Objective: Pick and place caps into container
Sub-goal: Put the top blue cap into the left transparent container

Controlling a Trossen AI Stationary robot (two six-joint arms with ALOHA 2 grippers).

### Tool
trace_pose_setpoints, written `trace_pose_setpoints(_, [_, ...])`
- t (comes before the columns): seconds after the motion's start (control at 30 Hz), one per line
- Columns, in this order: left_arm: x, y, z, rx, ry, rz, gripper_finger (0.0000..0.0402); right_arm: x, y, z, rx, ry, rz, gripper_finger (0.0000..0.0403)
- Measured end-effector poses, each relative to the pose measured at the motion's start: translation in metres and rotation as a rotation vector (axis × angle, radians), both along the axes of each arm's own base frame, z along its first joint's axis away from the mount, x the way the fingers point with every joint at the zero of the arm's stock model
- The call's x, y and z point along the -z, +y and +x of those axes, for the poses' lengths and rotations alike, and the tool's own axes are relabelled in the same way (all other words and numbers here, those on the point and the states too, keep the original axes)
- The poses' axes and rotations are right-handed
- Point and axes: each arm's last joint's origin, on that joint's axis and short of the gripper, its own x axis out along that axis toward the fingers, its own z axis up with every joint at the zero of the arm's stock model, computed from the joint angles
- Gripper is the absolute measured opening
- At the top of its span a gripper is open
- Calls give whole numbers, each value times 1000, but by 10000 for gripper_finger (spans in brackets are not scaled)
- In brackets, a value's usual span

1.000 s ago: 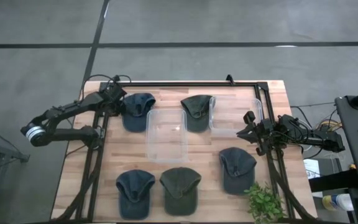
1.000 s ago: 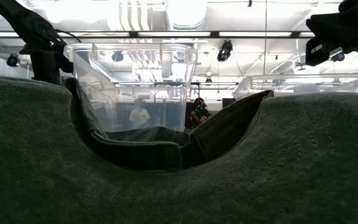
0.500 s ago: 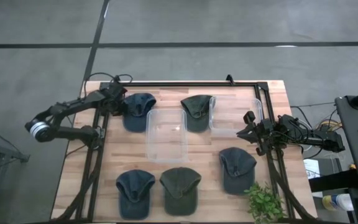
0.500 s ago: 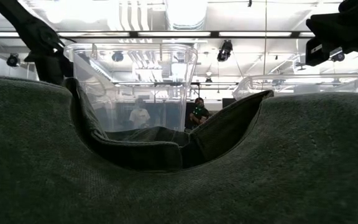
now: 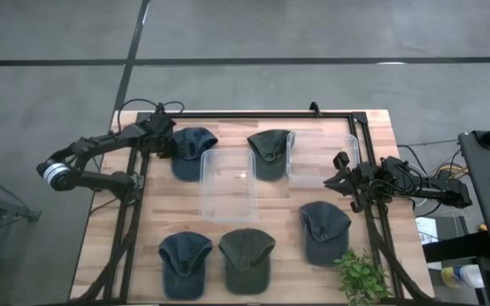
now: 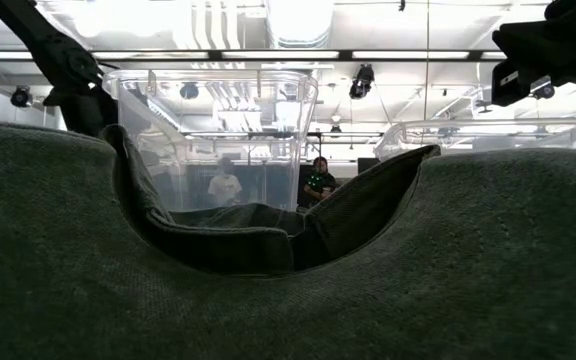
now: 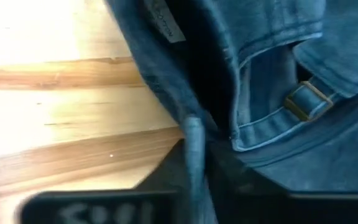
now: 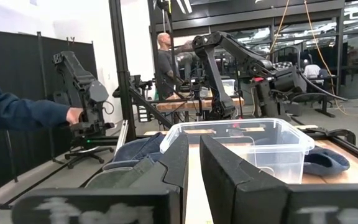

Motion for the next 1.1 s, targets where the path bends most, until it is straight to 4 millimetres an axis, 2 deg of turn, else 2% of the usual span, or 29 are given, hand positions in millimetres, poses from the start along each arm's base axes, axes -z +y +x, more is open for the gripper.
trace_pose_setpoints(0.2, [-12, -2, -4, -20, 17, 78, 7, 0, 0, 0, 0, 0, 1, 38])
trace_pose_setpoints(0.3, [-36, -2, -7, -69, 31, 203, 5, 0, 0, 0, 0, 0, 1, 38])
trace_pose_setpoints(0.43, [-86, -4, -14, -162, 1, 436, 5, 0, 0, 0, 0, -1, 1, 38])
trace_pose_setpoints(0.63, [-169, -23, -29, -201, -222, 697, 5, 0, 0, 0, 0, -1, 0, 38])
trace_pose_setpoints(0.73, [-199, -37, -37, -173, -345, 768, 5, 0, 0, 0, 0, -1, -2, 38])
trace_pose_setpoints(0.9, [-231, -56, -43, -9, -625, 826, 5, 0, 0, 0, 0, -1, -2, 38])
trace_pose_setpoints(1.1, [-252, -68, -43, 195, -924, 841, 5, 0, 0, 0, 0, -1, -2, 38])
